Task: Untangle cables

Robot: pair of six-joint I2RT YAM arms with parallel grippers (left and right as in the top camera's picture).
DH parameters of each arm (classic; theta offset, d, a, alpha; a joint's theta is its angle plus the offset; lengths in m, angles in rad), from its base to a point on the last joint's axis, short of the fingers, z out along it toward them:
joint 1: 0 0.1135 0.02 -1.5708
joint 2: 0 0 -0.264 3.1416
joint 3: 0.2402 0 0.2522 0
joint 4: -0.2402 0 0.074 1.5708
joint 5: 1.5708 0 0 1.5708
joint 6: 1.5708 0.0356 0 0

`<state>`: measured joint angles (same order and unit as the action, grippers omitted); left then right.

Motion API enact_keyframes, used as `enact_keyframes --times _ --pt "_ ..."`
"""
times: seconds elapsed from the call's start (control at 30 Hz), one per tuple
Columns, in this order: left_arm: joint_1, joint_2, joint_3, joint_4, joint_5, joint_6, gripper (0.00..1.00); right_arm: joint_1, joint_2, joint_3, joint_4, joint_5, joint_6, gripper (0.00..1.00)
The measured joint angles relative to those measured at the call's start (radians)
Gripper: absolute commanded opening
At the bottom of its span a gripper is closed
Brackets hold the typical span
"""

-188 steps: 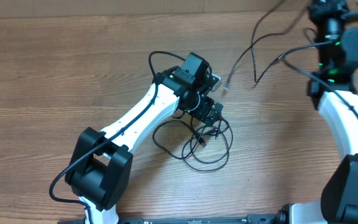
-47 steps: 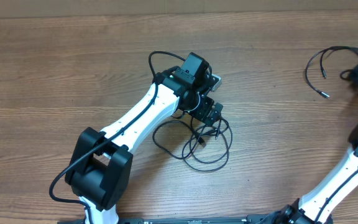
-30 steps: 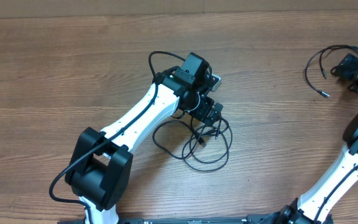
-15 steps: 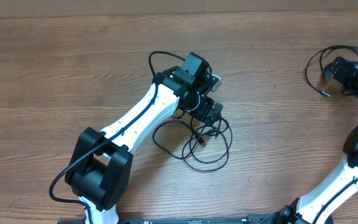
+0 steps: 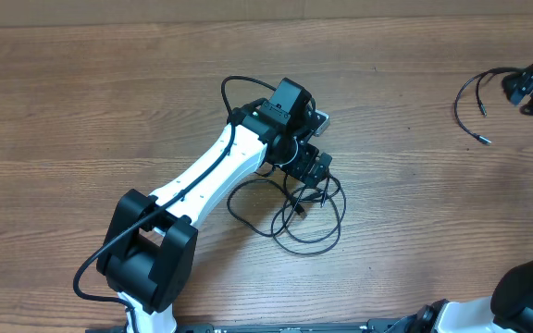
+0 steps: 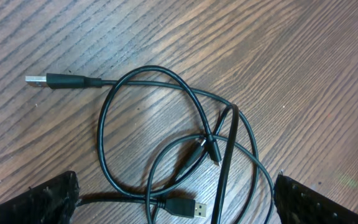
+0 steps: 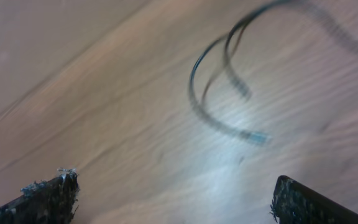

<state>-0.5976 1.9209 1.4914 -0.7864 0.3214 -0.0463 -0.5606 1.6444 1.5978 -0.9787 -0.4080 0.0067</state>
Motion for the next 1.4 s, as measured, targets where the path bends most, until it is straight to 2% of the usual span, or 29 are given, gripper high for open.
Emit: enact_keyframes --times 0.2,0.43,0.87,1.1,1.3,1.4 --pt "0.000 0.000 0.000 0.000 0.000 0.000 1.00 0.006 -0.005 -0.001 -0.145 -0.129 -0.001 1.00" --pt "0.000 0.000 0.000 0.000 0.000 0.000 1.00 0.085 -0.005 -0.002 -0.244 -0.170 -0.039 1.00" --pt "0.000 0.000 0.000 0.003 0.000 -0.028 1.00 0.360 -0.005 -0.060 -0.252 -0.064 -0.104 1.00" --pt "0.013 0.000 0.003 -0.101 -0.037 -0.029 1.00 0.468 -0.005 -0.116 -0.230 -0.027 -0.109 1.00" --pt "0.159 0.000 0.003 -0.129 -0.054 -0.020 1.00 0.476 -0.004 -0.117 -0.239 -0.002 -0.080 1.00" --pt "0.256 0.000 0.003 -0.148 0.002 0.049 1.00 0.479 -0.004 -0.117 -0.246 -0.001 -0.052 1.00"
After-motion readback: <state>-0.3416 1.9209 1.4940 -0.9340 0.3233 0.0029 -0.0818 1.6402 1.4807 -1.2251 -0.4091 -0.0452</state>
